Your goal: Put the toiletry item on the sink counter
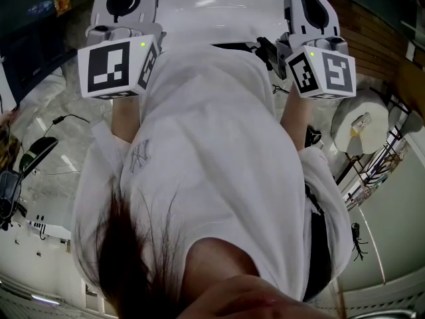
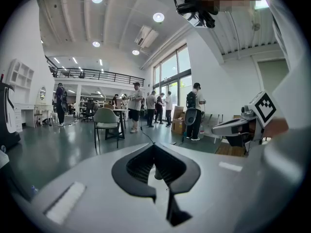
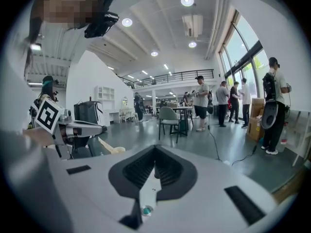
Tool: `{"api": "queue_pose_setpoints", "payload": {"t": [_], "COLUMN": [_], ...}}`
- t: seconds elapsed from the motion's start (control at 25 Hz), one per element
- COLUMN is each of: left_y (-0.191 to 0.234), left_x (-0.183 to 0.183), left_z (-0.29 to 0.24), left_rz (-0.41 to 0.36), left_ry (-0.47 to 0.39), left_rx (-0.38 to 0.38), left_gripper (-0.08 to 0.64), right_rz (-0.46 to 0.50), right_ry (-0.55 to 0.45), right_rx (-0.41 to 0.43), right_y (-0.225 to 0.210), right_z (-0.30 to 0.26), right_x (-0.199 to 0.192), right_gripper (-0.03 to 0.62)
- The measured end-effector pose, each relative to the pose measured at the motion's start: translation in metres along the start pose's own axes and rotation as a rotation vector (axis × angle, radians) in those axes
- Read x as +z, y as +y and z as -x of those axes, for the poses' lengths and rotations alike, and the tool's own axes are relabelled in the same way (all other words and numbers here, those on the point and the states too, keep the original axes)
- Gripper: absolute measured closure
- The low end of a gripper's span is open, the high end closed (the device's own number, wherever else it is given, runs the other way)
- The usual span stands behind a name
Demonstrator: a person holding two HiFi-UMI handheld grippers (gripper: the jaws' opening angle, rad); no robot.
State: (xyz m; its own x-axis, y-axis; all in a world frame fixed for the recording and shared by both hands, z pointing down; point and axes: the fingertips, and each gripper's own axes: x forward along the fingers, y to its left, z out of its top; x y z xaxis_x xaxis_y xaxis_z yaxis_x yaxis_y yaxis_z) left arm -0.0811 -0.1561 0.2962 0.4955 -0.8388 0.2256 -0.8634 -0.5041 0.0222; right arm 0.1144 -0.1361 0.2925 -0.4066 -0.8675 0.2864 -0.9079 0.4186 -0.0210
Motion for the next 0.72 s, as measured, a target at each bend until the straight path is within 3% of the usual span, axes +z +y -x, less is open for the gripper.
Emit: {"api": "queue_pose_setpoints", "payload": {"t": [0.72], "left_y": [-0.0020], "left_x": [-0.0015], "left_z": [0.0005], "left_rz": [-0.013], "left_ry": [0.002], "left_rx": [0.024], "left_gripper": [0.551], "right_rz": [0.000], "right_ry": [-0.019], "right_rx": [0.008], "right_y": [-0.0051], "right_z": [-0.0012], "right_x": [-0.0022], "right_gripper": [0.583]}}
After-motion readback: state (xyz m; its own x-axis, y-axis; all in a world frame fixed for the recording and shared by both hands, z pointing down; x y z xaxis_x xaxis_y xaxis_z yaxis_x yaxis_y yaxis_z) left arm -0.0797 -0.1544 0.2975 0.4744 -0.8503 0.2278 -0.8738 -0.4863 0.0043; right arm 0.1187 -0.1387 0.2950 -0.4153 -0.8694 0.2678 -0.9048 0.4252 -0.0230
